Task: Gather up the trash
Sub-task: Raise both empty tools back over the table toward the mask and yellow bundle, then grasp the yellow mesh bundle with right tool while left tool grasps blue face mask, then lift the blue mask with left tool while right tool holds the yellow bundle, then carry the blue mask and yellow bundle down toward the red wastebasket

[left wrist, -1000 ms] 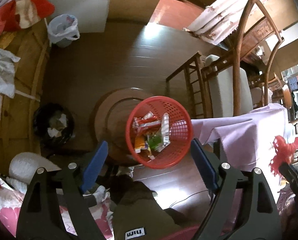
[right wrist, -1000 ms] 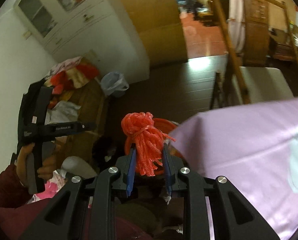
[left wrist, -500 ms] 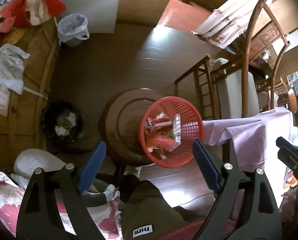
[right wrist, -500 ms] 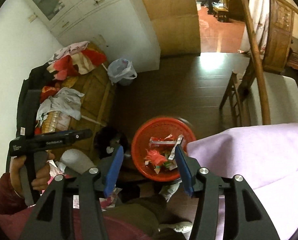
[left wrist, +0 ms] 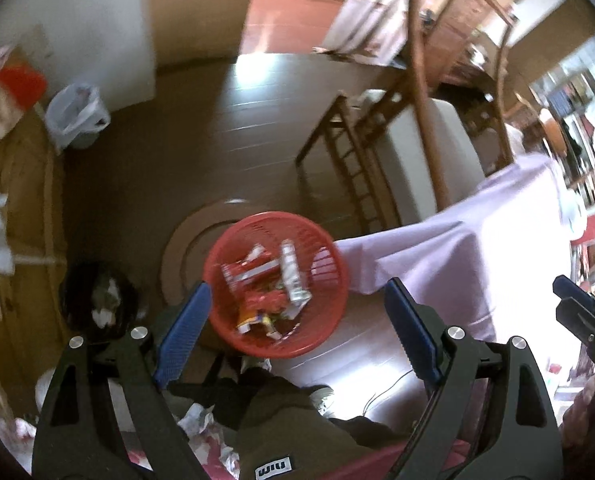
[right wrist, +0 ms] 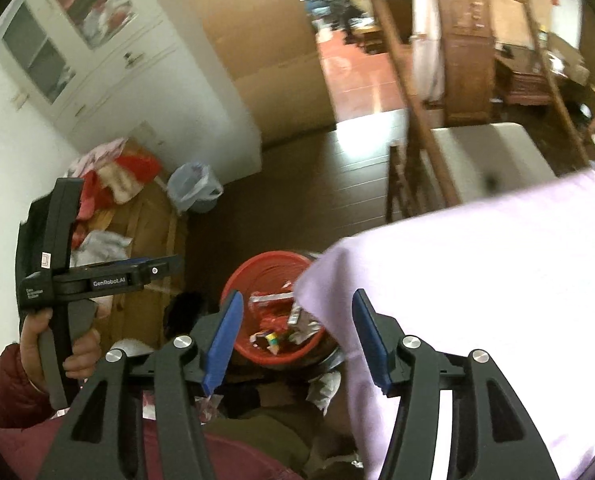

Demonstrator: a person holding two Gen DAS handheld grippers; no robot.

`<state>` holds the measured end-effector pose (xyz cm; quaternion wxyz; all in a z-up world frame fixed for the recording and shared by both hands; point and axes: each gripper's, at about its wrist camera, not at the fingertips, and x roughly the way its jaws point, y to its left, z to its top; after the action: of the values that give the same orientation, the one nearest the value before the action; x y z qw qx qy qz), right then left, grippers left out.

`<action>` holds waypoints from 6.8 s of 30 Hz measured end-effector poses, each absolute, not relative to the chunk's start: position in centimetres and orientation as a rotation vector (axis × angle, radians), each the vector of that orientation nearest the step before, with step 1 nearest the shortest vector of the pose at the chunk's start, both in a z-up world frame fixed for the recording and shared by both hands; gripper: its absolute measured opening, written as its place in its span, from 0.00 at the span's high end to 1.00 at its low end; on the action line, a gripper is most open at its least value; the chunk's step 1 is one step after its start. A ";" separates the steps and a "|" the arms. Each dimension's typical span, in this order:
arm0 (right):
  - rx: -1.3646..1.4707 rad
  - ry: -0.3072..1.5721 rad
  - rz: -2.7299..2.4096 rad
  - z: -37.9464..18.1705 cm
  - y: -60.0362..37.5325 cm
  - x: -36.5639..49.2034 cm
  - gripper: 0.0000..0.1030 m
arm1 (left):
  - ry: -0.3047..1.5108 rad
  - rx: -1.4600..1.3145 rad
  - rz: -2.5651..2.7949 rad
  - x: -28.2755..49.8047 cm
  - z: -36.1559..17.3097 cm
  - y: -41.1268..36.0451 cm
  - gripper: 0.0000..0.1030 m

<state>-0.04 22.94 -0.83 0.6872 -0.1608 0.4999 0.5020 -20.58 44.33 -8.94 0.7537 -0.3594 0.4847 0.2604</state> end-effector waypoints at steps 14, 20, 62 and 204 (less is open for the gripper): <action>-0.047 1.070 0.718 -0.2 6.5 4.0 0.42 | 1.129 -0.511 0.243 -7.2 -7.3 36.4 0.17; 0.137 1.076 0.469 -1.3 -3.3 3.3 0.41 | 1.182 -0.339 0.023 0.0 -6.9 28.6 0.17; 0.290 1.087 0.218 -9.8 -23.6 1.8 0.76 | 1.253 0.015 -0.326 7.2 -5.2 2.8 0.16; -0.327 1.088 0.943 -0.7 14.3 2.6 0.76 | 1.196 -0.660 0.583 -18.8 -15.1 42.5 0.71</action>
<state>2.56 14.25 -0.68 0.7397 -0.1488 0.4959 0.4298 -18.76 42.51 -15.11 0.7368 -0.3003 0.5445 0.2652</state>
